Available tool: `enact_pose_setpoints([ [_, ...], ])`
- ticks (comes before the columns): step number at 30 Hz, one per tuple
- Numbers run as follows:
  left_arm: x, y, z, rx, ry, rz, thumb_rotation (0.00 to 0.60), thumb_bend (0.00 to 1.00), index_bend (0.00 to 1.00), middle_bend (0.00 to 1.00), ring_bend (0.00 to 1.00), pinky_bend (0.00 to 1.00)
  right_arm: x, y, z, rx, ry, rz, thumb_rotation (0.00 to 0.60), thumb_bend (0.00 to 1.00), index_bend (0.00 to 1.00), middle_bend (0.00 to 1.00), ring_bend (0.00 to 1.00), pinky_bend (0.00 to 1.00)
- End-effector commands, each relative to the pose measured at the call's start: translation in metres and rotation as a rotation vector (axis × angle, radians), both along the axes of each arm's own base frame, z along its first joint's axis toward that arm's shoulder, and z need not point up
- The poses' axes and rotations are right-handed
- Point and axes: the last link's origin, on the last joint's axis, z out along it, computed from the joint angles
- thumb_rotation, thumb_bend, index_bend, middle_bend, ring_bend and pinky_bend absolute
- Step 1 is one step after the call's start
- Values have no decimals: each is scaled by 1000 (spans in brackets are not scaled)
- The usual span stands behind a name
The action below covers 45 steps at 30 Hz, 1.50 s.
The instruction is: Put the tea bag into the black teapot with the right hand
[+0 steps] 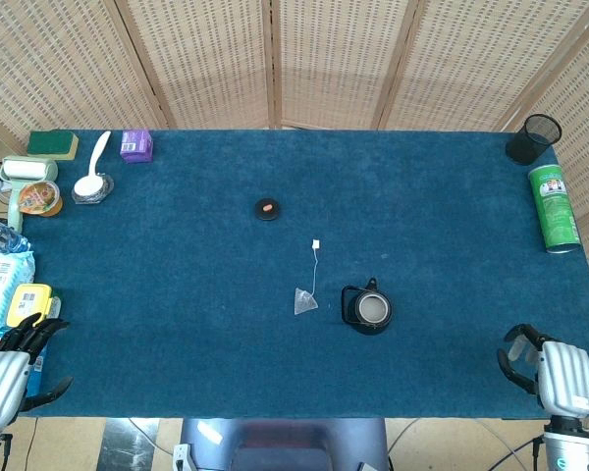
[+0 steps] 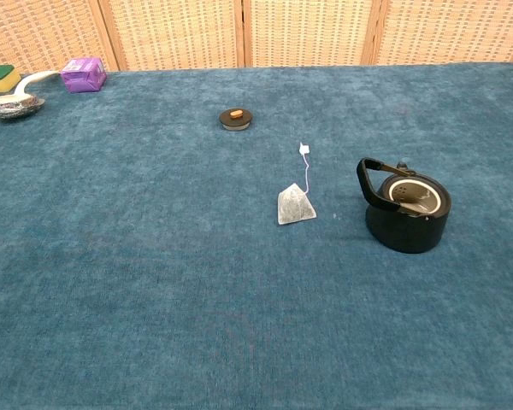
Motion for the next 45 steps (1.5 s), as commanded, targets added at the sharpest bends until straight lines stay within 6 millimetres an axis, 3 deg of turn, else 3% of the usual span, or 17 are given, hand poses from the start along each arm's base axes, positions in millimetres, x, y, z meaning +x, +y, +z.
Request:
enact_pose_setpoints([
  [1,0,0,-1,-3,-1,1,600,273,204,191,85,137,0,-1,-2,6,-2,-3,600,378,512,632,676,688],
  [17,0,0,3,14,-1,-1,600,273,203,191,85,137,0,-5,1,-8,-9,-5,600,377,512,632,676,692],
  [26,0,2,3,15,5,-1,600,273,204,191,85,137,1,-24,15,-22,6,19,600,373,512,632,676,700],
  [32,0,6,2,13,11,0,600,273,203,190,85,137,10,-61,27,42,-34,100,600,369,489,632,679,709],
  [41,-2,15,-5,-5,24,11,600,273,203,191,85,137,40,-126,42,115,-36,246,600,356,481,636,688,752],
  [45,-3,20,-7,-12,28,16,600,273,203,191,86,137,55,-154,41,149,-26,295,600,357,461,682,776,814],
])
